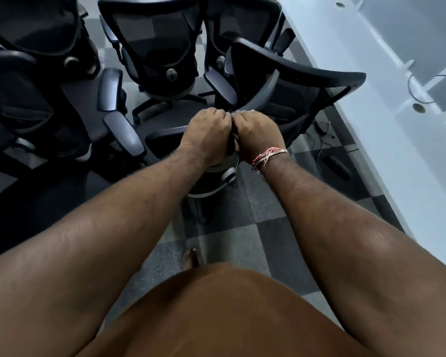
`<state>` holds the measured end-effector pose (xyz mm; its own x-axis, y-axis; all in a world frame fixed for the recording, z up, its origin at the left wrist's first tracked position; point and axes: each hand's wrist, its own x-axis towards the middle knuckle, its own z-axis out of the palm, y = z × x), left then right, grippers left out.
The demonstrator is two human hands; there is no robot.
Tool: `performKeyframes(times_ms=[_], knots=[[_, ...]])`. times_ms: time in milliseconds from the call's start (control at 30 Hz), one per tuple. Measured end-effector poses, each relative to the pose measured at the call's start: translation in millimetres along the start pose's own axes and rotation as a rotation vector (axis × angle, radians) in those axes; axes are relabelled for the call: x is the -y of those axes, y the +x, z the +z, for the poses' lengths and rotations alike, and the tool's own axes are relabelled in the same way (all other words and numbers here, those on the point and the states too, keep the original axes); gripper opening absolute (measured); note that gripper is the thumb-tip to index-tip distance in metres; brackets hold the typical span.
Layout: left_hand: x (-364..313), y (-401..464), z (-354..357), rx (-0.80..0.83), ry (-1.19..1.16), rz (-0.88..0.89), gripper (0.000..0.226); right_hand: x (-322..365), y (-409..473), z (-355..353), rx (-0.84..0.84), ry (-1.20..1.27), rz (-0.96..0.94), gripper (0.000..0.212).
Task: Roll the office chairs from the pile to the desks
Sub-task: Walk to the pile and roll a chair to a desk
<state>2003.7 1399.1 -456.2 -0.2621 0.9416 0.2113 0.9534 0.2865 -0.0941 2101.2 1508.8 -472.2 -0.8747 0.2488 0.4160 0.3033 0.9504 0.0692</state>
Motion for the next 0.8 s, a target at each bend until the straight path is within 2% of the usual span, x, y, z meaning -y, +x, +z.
performKeyframes(times_ms=[233, 333, 433, 533, 600, 800], knots=[[14.5, 47.7, 41.5, 0.122, -0.059, -0.101, 0.044, -36.6, 38.9, 48.0, 0.078, 0.023, -0.096, 0.022], [14.6, 62.4, 47.1, 0.208, -0.090, -0.191, 0.042, -50.7, 55.3, 57.0, 0.135, 0.005, -0.226, 0.007], [10.8, 70.9, 49.5, 0.279, -0.108, -0.295, 0.024, -68.1, 73.9, 63.4, 0.260, 0.052, -0.322, 0.013], [2.8, 73.8, 48.7, 0.307, -0.077, -0.351, 0.019, -79.0, 91.6, 66.0, 0.433, -0.016, -0.416, 0.020], [0.2, 74.4, 45.4, 0.316, -0.063, -0.373, 0.021, -80.8, 94.6, 64.1, 0.427, -0.060, -0.466, 0.023], [-15.0, 68.5, 38.5, 0.350, -0.014, -0.468, 0.024, -79.0, 82.3, 58.7, 0.415, 0.019, -0.484, 0.026]])
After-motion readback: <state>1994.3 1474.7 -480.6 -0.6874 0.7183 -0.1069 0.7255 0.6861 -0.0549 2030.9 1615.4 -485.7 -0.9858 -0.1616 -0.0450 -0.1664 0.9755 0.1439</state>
